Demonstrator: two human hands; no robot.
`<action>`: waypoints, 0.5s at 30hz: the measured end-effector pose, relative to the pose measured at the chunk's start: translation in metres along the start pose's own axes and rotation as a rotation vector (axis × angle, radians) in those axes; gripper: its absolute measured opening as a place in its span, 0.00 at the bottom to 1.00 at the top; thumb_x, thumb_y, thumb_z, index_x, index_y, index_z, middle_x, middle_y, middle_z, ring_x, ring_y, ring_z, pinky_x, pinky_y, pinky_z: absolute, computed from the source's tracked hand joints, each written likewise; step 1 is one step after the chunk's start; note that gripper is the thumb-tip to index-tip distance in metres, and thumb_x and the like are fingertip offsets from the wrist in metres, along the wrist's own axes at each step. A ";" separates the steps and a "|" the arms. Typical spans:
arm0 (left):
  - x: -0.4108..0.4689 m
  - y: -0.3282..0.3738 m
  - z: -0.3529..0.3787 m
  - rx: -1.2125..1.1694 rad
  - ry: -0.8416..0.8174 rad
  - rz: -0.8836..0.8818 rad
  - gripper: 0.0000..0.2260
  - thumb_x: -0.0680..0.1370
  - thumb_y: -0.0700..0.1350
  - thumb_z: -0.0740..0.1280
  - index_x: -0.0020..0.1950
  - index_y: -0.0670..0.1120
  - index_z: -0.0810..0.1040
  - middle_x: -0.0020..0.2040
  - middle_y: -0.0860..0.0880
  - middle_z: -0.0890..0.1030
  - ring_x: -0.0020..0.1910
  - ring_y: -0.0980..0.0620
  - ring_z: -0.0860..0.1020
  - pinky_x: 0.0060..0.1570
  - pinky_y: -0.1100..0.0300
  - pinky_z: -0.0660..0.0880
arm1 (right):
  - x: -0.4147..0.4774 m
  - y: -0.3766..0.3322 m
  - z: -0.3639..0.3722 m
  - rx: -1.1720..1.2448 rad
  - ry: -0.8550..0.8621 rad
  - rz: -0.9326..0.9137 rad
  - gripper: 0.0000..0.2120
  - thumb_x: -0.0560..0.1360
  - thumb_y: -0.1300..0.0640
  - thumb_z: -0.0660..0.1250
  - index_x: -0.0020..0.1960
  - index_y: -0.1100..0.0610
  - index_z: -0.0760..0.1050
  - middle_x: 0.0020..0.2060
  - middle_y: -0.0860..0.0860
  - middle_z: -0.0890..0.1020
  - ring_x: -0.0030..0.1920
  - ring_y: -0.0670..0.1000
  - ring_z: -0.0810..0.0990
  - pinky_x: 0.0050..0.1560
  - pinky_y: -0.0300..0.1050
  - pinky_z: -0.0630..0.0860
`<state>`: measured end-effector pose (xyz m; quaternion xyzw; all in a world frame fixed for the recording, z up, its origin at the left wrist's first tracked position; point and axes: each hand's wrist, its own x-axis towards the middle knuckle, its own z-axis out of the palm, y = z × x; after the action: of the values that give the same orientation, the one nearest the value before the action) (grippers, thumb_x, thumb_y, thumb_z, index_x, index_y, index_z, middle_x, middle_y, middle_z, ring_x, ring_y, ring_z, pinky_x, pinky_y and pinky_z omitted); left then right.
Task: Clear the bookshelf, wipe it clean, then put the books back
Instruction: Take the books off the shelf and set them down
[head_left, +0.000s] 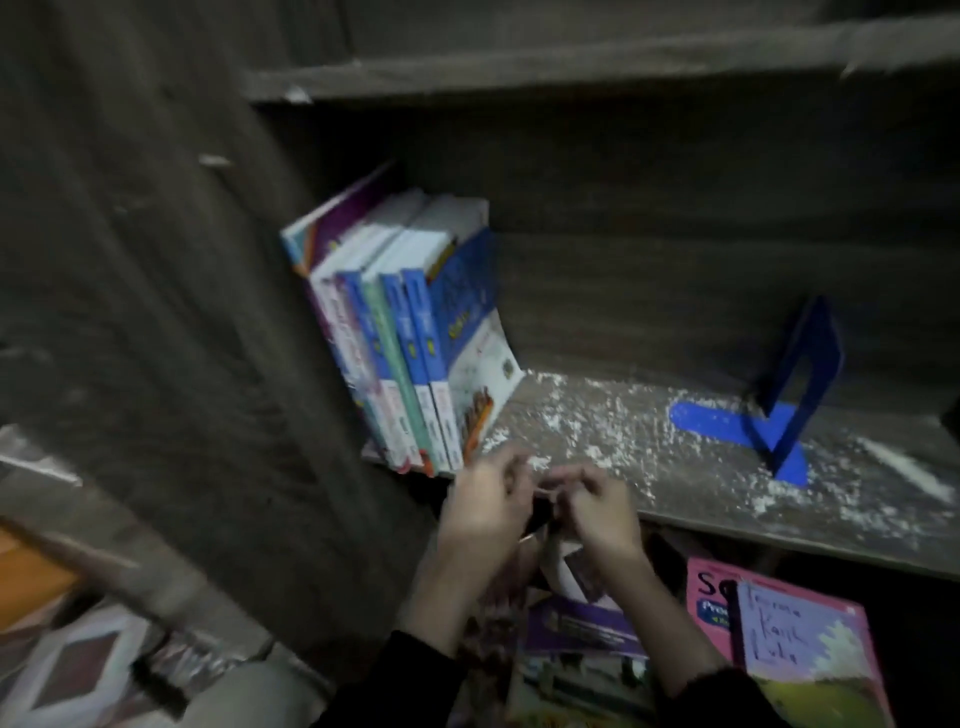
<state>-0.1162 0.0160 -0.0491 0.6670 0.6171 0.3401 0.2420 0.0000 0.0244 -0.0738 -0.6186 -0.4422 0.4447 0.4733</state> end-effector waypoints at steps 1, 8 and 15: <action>0.005 0.011 -0.021 -0.008 0.152 0.080 0.14 0.76 0.47 0.61 0.57 0.47 0.81 0.53 0.45 0.82 0.54 0.45 0.79 0.56 0.56 0.72 | 0.005 -0.012 0.009 -0.022 -0.001 -0.070 0.16 0.74 0.67 0.61 0.37 0.48 0.78 0.34 0.49 0.81 0.41 0.56 0.79 0.44 0.46 0.74; 0.057 0.034 -0.109 0.521 0.789 0.310 0.27 0.74 0.49 0.66 0.72 0.45 0.68 0.71 0.40 0.68 0.67 0.40 0.64 0.61 0.46 0.66 | 0.017 -0.104 0.060 -0.095 -0.246 -0.344 0.30 0.73 0.66 0.63 0.71 0.46 0.64 0.48 0.50 0.75 0.46 0.49 0.75 0.53 0.48 0.73; 0.076 0.035 -0.109 0.698 0.577 0.170 0.40 0.74 0.59 0.67 0.79 0.52 0.49 0.71 0.41 0.68 0.70 0.38 0.63 0.63 0.44 0.60 | 0.017 -0.108 0.074 -0.061 -0.267 -0.348 0.38 0.74 0.65 0.63 0.77 0.46 0.49 0.51 0.47 0.76 0.53 0.51 0.77 0.60 0.56 0.74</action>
<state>-0.1745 0.0760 0.0595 0.6347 0.6801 0.3024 -0.2078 -0.0820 0.0721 0.0180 -0.4825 -0.6143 0.4206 0.4615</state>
